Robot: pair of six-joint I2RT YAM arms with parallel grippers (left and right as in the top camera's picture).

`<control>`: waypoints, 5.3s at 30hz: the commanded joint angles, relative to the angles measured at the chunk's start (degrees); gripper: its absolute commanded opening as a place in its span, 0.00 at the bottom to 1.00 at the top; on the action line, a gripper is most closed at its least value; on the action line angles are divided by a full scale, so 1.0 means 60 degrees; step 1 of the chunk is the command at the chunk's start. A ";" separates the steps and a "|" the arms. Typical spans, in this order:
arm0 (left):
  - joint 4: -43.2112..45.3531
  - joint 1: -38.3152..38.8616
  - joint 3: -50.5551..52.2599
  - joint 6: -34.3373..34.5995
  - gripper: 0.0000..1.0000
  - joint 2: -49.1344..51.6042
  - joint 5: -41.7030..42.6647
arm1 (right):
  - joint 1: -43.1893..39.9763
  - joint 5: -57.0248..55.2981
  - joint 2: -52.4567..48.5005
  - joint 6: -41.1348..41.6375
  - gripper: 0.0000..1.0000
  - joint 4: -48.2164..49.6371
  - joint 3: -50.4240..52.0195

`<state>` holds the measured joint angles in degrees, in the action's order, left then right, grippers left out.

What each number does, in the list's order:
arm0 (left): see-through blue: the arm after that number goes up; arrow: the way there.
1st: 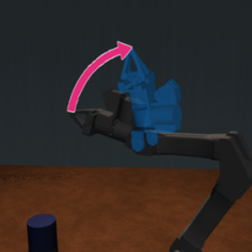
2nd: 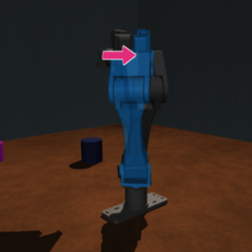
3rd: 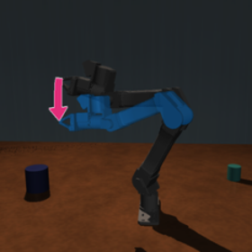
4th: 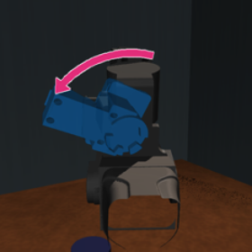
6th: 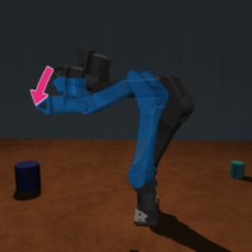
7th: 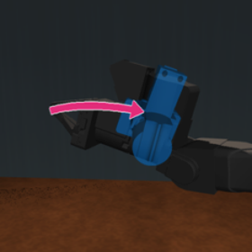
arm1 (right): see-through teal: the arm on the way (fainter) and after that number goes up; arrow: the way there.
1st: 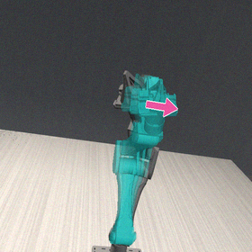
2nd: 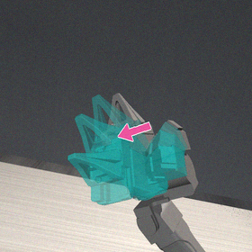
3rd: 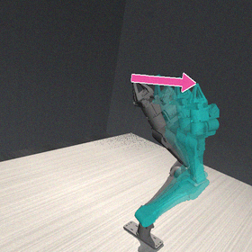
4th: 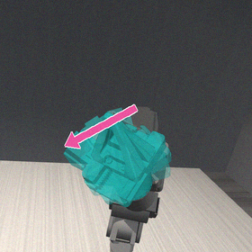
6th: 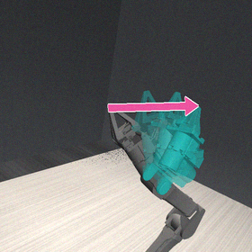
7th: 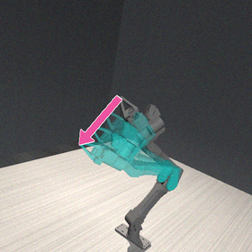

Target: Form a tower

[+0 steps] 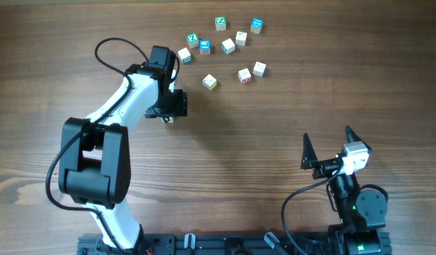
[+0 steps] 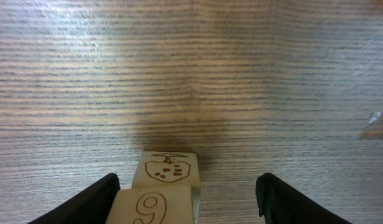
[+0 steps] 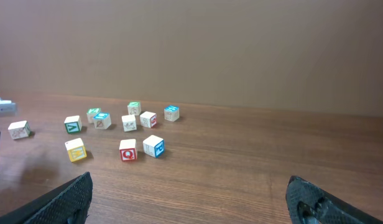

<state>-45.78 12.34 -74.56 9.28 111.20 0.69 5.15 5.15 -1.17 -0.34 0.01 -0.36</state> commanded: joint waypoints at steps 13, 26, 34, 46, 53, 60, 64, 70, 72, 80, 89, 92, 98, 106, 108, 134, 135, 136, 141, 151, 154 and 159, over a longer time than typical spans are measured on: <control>0.0066 -0.0058 0.0215 0.0022 0.31 0.0062 -0.0240 | -0.0033 0.0153 0.0040 -0.0131 1.00 0.0051 0.0011; 0.0066 -0.0066 0.0211 0.0025 0.76 0.0055 -0.0237 | -0.0033 0.0149 0.0040 -0.0131 1.00 0.0051 0.0011; -0.0266 -0.0076 -0.0346 0.0033 1.00 -0.0991 -0.0229 | -0.0033 0.0149 0.0040 -0.0131 1.00 0.0055 0.0011; -0.0200 -0.0011 0.0641 0.0539 0.93 -0.1417 -0.0055 | -0.0033 0.0149 0.0040 -0.0131 1.00 0.0055 0.0011; 0.0750 0.0058 0.1217 0.1038 0.85 -0.0994 -0.0055 | -0.0033 0.0149 0.0040 -0.0135 1.00 0.0055 0.0011; 0.0951 0.0135 0.1217 0.1038 0.65 -0.0936 -0.0066 | -0.0029 0.0149 0.0040 -0.0131 1.00 0.0055 0.0011; 0.1217 0.0135 0.1381 0.1038 0.68 -0.0907 -0.0062 | -0.0033 0.0149 0.0040 -0.0131 1.00 0.0055 0.0011; 0.1457 0.0135 0.1628 0.1035 0.57 -0.0903 -0.0146 | -0.0033 0.0153 0.0040 -0.0135 1.00 0.0051 0.0011; 0.1461 0.0135 0.1643 0.1031 0.56 -0.0903 -0.0390 | -0.0033 0.0149 0.0040 -0.0135 1.00 0.0051 0.0011; 0.1566 0.0142 0.1643 0.1035 0.29 -0.0903 -0.0382 | -0.0033 0.0149 0.0033 -0.0131 1.00 0.0051 0.0011; 0.1566 0.0142 0.1643 0.1035 0.50 -0.0903 -0.0382 | -0.0029 0.0153 0.0033 -0.0135 1.00 0.0051 0.0011; 0.1534 0.0142 0.1643 0.1031 0.49 -0.0903 -0.0382 | -0.0033 0.0149 0.0033 -0.0131 1.00 0.0051 0.0011; 0.1490 0.0142 0.1643 0.0889 0.40 -0.0903 -0.0382 | -0.0029 0.0149 0.0033 -0.0131 1.00 0.0055 0.0011; 0.1494 0.0142 0.1643 0.0229 0.30 -0.0903 -0.0466 | -0.0033 0.0153 0.0033 -0.0135 1.00 0.0051 0.0011; 0.1494 0.0142 0.1643 0.0229 0.31 -0.0903 -0.0492 | -0.0033 0.0149 0.0033 -0.0135 1.00 0.0055 0.0011; 0.1220 0.0084 -0.0211 -0.0576 0.95 -0.1953 -0.0634 | -0.0033 0.0153 0.0033 -0.0131 1.00 0.0055 0.0011; 0.1122 0.0084 -0.0412 -0.0423 0.93 -0.2146 -0.0634 | -0.0033 0.0149 0.0033 -0.0131 1.00 0.0055 0.0011; 0.1056 0.0084 -0.0477 -0.0397 0.89 -0.2379 -0.0634 | -0.0033 0.0149 0.0033 -0.0138 1.00 0.0055 0.0011; -0.0153 0.0087 -0.0441 -0.0397 0.86 -0.2426 -0.0634 | -0.0033 0.0153 0.0033 -0.0131 1.00 0.0055 0.0011; -0.0514 0.0087 0.0554 0.0372 0.54 -0.1916 -0.0514 | -0.0033 0.0153 0.0033 -0.0135 1.00 0.0055 0.0011; -0.0499 0.0087 0.0554 0.0732 0.54 -0.1792 -0.0521 | -0.0033 0.0149 0.0033 -0.0135 1.00 0.0055 0.0011; -0.0382 0.0087 0.0557 0.0780 0.43 -0.1792 -0.0525 | -0.0033 0.0149 0.0033 -0.0138 1.00 0.0051 0.0011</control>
<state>-48.38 13.04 -71.61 12.99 99.88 -2.31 5.15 5.17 -1.17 -0.34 0.01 -0.36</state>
